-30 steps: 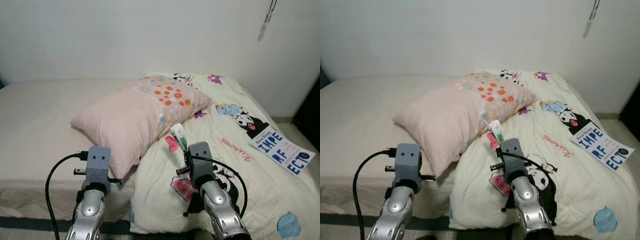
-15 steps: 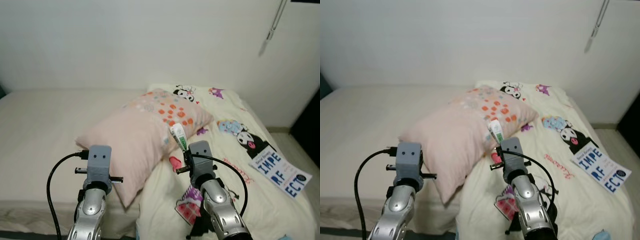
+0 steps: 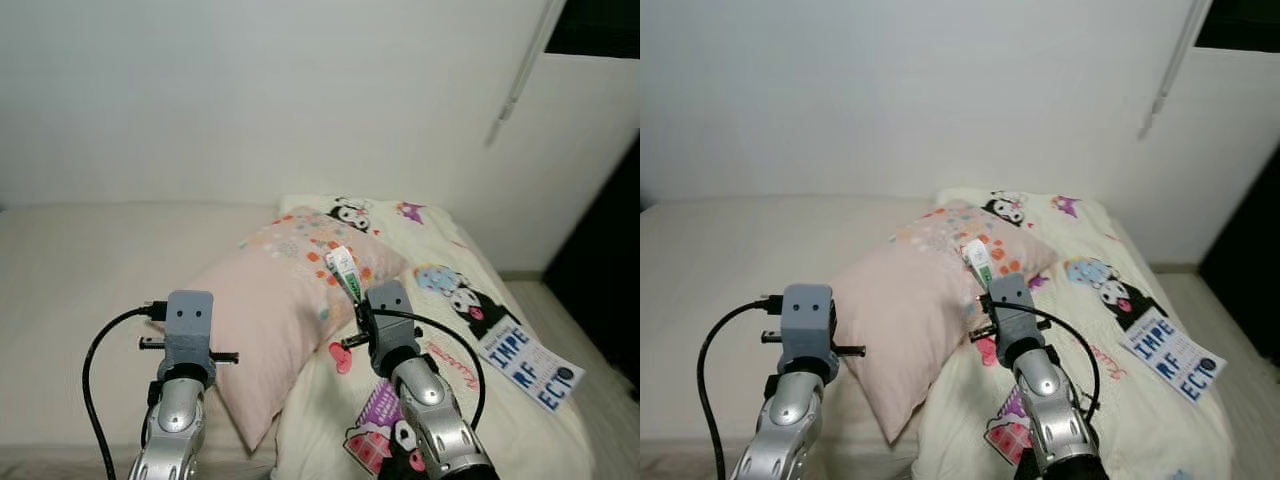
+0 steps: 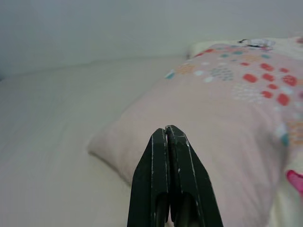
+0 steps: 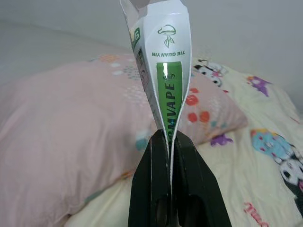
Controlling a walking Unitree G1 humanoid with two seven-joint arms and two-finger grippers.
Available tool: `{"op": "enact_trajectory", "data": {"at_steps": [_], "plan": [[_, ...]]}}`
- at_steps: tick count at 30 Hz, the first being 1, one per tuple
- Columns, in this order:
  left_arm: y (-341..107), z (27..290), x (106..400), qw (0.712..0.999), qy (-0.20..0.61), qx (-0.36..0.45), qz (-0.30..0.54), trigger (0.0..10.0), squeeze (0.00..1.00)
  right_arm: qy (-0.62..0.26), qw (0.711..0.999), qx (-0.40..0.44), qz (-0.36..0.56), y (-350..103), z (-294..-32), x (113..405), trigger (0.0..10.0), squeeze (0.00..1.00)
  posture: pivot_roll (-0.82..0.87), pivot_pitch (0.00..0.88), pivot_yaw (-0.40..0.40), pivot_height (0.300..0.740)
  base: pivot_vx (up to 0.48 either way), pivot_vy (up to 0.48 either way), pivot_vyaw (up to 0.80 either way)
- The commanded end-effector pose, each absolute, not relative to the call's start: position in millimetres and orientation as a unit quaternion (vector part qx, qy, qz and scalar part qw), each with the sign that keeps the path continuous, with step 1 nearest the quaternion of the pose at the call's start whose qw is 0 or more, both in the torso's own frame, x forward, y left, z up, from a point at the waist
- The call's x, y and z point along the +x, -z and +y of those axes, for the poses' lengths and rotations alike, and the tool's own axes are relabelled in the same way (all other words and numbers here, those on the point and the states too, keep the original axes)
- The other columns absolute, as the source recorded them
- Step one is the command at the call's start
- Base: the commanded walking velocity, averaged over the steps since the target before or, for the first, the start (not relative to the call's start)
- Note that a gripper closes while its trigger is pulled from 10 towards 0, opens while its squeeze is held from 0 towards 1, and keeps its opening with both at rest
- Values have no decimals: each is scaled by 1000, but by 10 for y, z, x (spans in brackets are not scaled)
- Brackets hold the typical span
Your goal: Clean up the room
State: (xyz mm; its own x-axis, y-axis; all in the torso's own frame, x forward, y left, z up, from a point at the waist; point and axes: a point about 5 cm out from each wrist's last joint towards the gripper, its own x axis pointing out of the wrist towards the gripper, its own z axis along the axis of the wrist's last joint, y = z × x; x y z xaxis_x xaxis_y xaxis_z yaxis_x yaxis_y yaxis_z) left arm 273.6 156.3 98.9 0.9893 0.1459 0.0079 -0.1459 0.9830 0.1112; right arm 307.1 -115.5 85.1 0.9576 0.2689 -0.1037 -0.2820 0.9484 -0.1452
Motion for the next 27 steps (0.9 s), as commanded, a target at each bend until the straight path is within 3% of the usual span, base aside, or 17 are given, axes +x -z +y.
{"op": "enact_trajectory", "data": {"at_steps": [1, 27], "plan": [[-971, 1554, 2707, 996, -75, 53, 0, 10000, 0, -138, 987, -68, 43, -848, -1163, 3054, 10000, 0, -2, 0, -66, 740, 0, 0, 0], [-816, 1437, 2658, 996, -40, 75, 26, 10000, 0, -124, 980, -73, 137, -425, -1166, 2991, 10000, 0, 15, 0, -75, 740, 0, 0, 0]]}}
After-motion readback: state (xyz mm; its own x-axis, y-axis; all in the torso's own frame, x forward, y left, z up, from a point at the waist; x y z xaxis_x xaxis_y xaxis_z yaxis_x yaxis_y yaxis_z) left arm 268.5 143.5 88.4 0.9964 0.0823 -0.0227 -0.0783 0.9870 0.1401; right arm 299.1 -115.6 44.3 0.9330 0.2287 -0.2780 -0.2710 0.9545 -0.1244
